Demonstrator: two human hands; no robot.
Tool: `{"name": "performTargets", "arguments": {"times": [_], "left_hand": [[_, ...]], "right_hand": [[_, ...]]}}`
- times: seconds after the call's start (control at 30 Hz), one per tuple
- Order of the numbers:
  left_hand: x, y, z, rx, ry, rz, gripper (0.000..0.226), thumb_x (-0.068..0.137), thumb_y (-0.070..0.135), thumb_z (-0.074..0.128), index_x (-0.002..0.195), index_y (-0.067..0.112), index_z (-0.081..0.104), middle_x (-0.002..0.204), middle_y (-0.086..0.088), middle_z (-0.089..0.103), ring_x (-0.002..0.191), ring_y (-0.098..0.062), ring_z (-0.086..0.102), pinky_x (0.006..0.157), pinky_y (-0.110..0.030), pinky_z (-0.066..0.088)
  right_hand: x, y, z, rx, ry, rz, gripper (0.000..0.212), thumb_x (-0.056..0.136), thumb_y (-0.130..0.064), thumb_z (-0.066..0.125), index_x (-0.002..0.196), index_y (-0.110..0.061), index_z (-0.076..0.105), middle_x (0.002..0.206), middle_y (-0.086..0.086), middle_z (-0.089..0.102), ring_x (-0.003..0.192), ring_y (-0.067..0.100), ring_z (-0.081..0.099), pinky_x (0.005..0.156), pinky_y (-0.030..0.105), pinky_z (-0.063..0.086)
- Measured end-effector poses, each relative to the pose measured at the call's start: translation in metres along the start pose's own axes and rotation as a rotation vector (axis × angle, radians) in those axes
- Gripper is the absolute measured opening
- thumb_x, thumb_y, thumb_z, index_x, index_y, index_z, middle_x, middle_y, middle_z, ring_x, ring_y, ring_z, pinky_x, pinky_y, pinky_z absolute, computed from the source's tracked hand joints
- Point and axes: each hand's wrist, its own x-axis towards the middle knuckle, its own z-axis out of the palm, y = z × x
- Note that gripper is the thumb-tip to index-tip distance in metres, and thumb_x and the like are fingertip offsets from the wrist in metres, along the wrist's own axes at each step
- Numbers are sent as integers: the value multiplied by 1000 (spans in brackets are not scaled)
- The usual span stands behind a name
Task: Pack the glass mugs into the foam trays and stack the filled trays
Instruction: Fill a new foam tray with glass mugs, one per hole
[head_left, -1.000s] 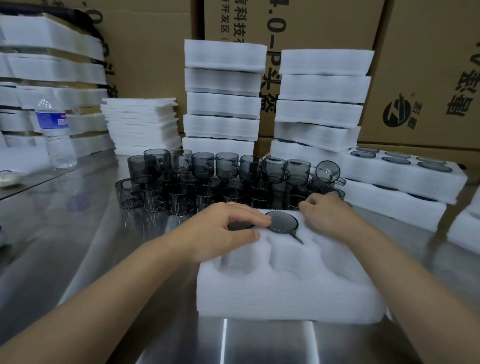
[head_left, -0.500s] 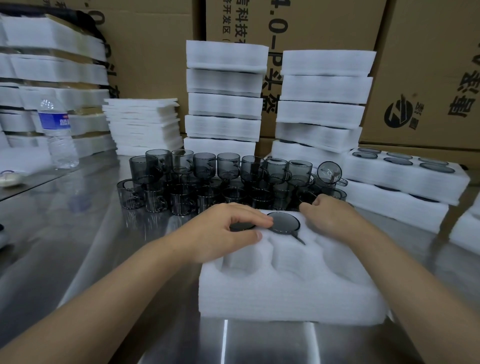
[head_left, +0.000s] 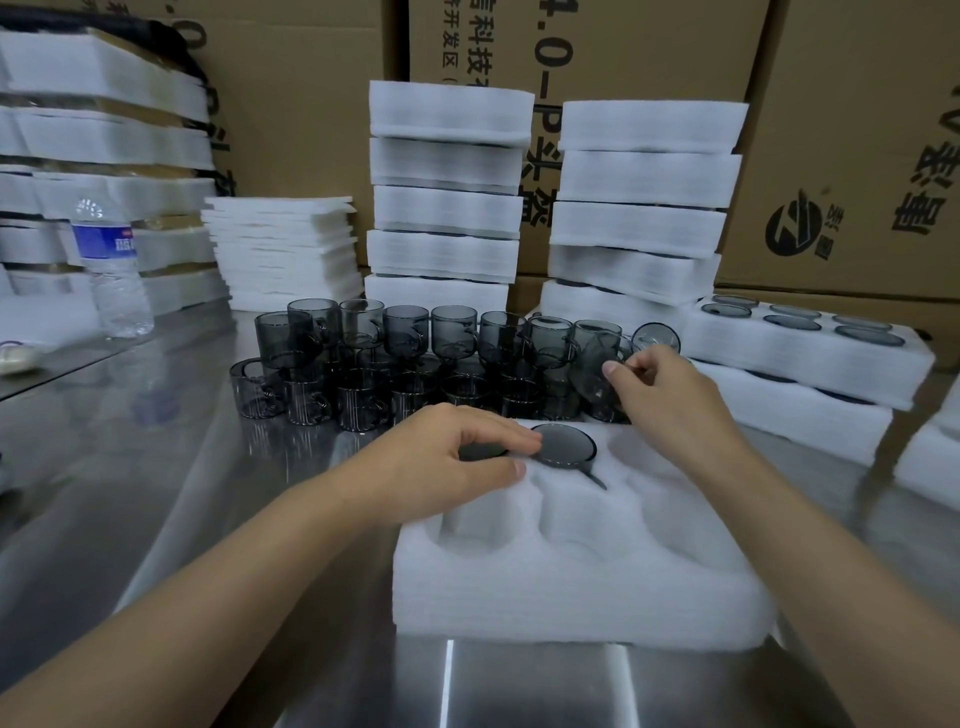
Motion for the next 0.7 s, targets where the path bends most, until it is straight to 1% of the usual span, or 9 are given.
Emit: {"name": "performTargets", "arguments": {"times": [0.1,0.17,0.23,0.33,0.4,0.47,0.53,0.63,0.7], "left_hand": [[0,3,1,65,0,1,22,89,28,64,109,38,68,107,39,56,106,21,50,88,3,34],[0,6,1,163,-47,29,27,91,34,59,117,37,65,112,36,54,110,20,45,91,3,30],[0,8,0,257,-114,51,33,91,44,54,122,39,61,119,31,51,115,14,39,98,-4,28],[0,9,-7,294,-153,21,40,84,60,44,116,43,61,119,27,50,117,7,39,103,-17,30],[-1,10,-13,302,-147,10,48,74,68,38,105,43,64,114,22,54,112,3,45,102,-25,36],[-2,10,-17,259,-96,-18,49,69,70,39,95,39,67,107,19,59,104,-2,55,97,-33,43],[-2,9,-19,198,-24,-59,48,73,67,46,92,31,72,101,18,64,94,-4,62,90,-34,49],[-1,7,-20,221,45,-111,31,82,58,53,88,35,73,90,17,70,77,5,63,72,-23,49],[0,8,-23,253,41,-144,32,82,60,52,87,36,73,87,15,72,74,8,62,69,-22,48]], "right_hand": [[-4,-9,-1,195,-5,3,23,92,-44,53,83,-23,53,83,-4,63,85,20,61,72,34,45],[-7,-15,1,336,-43,3,25,92,-41,56,81,-19,54,90,2,68,80,21,68,72,34,49],[-9,-19,2,428,-78,2,24,92,-39,57,80,-18,55,92,4,69,73,18,71,80,39,51],[-12,-23,2,520,-104,-6,22,91,-38,59,81,-19,56,88,0,69,67,10,71,88,42,50],[-15,-26,3,563,-125,-19,21,91,-37,59,82,-19,56,95,5,70,69,13,72,89,42,50],[-19,-29,6,561,-151,-44,22,90,-39,60,79,-21,55,99,15,70,72,17,73,90,45,50],[-24,-32,10,570,-191,-68,23,88,-41,62,77,-22,56,96,18,69,76,22,73,93,52,49],[-30,-35,17,602,-239,-104,20,86,-40,64,77,-24,56,84,3,70,75,17,72,92,49,51],[-32,-35,20,593,-227,-129,19,85,-40,65,77,-25,56,79,-4,68,71,11,70,90,45,52]]}}
